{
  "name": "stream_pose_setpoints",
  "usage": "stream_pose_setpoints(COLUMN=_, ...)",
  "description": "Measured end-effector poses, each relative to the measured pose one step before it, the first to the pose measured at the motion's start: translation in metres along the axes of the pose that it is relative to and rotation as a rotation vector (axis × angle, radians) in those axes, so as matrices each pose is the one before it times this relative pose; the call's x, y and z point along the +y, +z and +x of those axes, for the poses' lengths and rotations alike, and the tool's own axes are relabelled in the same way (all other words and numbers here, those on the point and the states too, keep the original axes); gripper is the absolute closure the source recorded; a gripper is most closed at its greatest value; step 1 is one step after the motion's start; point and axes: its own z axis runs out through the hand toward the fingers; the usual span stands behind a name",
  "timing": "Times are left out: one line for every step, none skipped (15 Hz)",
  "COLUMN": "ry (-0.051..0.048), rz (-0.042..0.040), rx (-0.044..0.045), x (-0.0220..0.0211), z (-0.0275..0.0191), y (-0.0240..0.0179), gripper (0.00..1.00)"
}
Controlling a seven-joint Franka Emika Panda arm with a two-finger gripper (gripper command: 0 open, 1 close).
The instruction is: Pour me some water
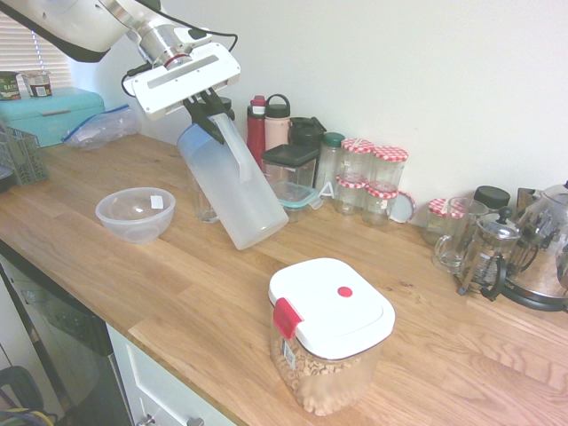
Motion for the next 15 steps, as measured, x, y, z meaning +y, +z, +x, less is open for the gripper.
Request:
stream_pose_setpoints(ry=0.00024, rz=-0.00462, rx=0.00054, x=-0.00113, z=0.00412, y=-0.00111, gripper=1.0)
stream_pose_setpoints(ry=-0.00009, rz=-0.00553, rx=-0.00098, x=-0.00195, z=0.00385, y=-0.00002, gripper=1.0)
stream_pose_setpoints(ry=-0.0001, rz=-0.00684, rx=-0.00251, x=-0.00291, z=0.0034, y=0.00142, gripper=1.0)
stream_pose_setpoints(ry=-0.00181, rz=-0.00431, rx=-0.00327, x=-0.00307, z=0.00244, y=0.00151, gripper=1.0)
stream_pose_setpoints(ry=-0.00226, rz=-0.00216, rx=-0.00245, x=-0.00285, z=0.00119, y=0.00062, gripper=1.0)
stream_pose_setpoints(ry=-0.00123, rz=-0.00078, rx=-0.00091, x=-0.0014, z=0.00035, y=0.00004, gripper=1.0)
stream_pose_setpoints(ry=-0.00003, rz=-0.00011, rx=0.00033, x=-0.00009, z=-0.00008, y=-0.00031, gripper=1.0)
stream_pose_setpoints(ry=0.00124, rz=0.00038, rx=-0.00004, x=0.00061, z=0.00008, y=-0.00002, gripper=1.0)
stream_pose_setpoints(ry=0.00206, rz=0.00098, rx=0.00006, x=0.001, z=0.00015, y=-0.00003, gripper=1.0)
stream_pose_setpoints(ry=0.00222, rz=0.00165, rx=0.00048, x=0.00109, z=-0.00019, y=-0.00032, gripper=1.0)
stream_pose_setpoints(ry=0.00476, rz=0.00745, rx=0.00044, x=0.0025, z=-0.00133, y=-0.00089, gripper=1.0)
stream_pose_setpoints(ry=0.00839, rz=0.01919, rx=0.00258, x=0.00463, z=-0.00307, y=-0.00288, gripper=1.0)
stream_pose_setpoints(ry=0.00978, rz=0.02843, rx=0.00662, x=0.00795, z=-0.00567, y=-0.00484, gripper=1.0)
stream_pose_setpoints(ry=0.01319, rz=0.03383, rx=0.01326, x=0.01077, z=-0.00815, y=-0.0069, gripper=1.0)
stream_pose_setpoints(ry=0.01782, rz=0.04697, rx=0.02117, x=0.01324, z=-0.00986, y=-0.00878, gripper=1.0)
